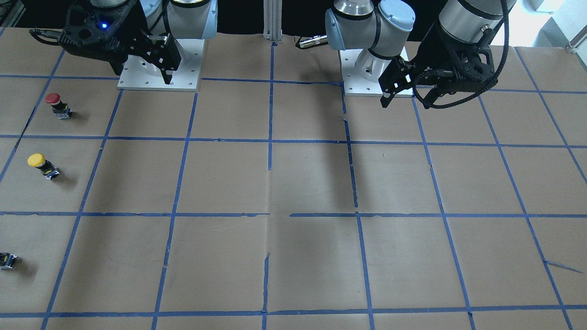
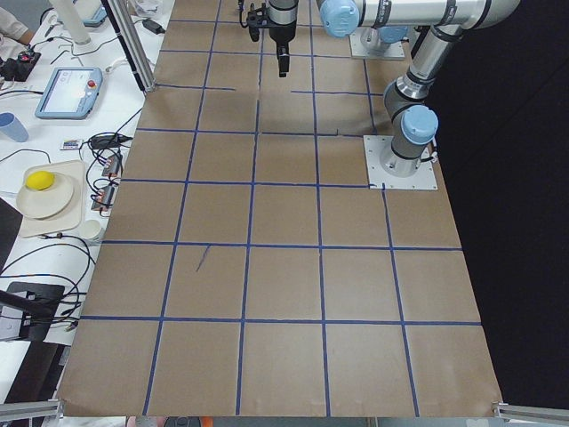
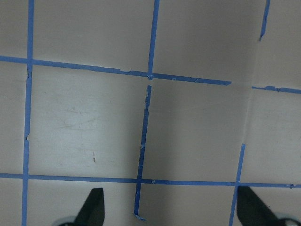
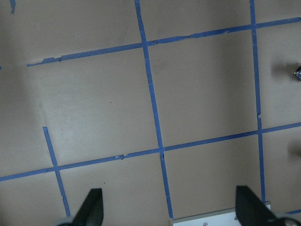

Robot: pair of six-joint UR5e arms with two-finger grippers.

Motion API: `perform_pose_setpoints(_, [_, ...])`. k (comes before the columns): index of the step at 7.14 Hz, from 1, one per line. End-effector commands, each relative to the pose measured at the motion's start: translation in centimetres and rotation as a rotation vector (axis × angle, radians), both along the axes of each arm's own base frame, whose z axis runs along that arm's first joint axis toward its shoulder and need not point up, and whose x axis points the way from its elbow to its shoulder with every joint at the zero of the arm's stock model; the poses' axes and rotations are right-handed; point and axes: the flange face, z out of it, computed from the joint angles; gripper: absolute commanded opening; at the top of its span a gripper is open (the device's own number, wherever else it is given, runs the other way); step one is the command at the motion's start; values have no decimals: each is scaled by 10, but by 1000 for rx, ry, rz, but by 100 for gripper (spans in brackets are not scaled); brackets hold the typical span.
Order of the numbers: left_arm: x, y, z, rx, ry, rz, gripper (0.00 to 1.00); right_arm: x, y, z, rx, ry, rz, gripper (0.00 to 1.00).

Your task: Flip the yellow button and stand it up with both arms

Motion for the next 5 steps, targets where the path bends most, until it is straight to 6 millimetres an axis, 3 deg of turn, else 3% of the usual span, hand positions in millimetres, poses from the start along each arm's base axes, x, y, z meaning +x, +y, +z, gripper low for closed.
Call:
perform_pose_setpoints(1, [0, 0, 0, 0, 0, 0, 100, -31, -10, -12, 5, -80, -54, 100])
perform_pose_setpoints(3, [0, 0, 0, 0, 0, 0, 100, -45, -15, -9, 3, -3, -39, 100])
perform_pose_setpoints(5, [0, 0, 0, 0, 0, 0, 100, -39, -27, -7, 5, -4, -19, 100])
